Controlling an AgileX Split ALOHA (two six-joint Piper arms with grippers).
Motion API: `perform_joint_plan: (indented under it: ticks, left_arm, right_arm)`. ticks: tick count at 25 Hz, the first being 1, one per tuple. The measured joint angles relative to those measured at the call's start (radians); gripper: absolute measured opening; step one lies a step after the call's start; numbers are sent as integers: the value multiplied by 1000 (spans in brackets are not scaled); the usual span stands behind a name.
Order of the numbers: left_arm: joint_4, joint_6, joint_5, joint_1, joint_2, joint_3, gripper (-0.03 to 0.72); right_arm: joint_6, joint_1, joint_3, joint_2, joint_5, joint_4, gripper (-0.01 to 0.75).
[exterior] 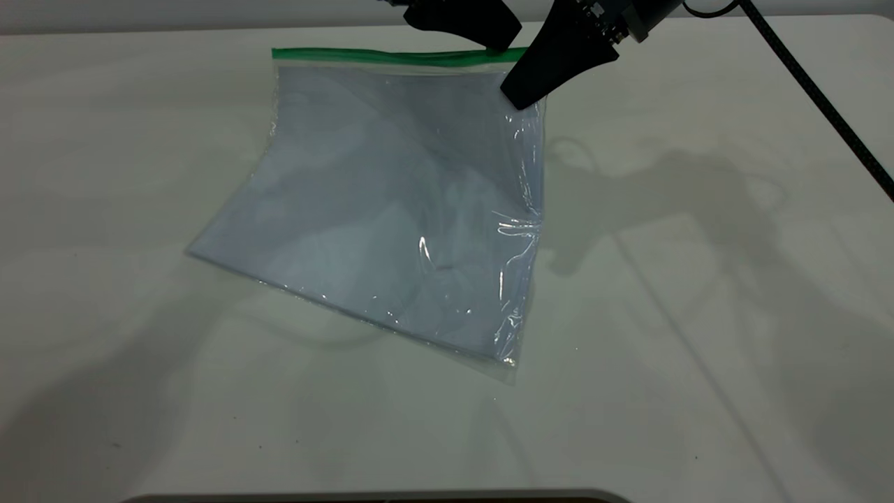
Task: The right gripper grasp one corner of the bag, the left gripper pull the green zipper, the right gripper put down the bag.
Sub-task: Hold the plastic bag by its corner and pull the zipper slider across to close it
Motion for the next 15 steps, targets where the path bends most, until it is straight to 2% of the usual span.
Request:
perform_joint_plan:
  ticks: [10, 15]
  left_arm:
    - [-5, 0, 9, -6, 32, -1, 475]
    - [-5, 0, 6, -8, 32, -1, 389]
  right_arm:
    - [1, 0, 0, 0, 0, -2, 33]
    - [1, 0, 0, 0, -2, -2, 33]
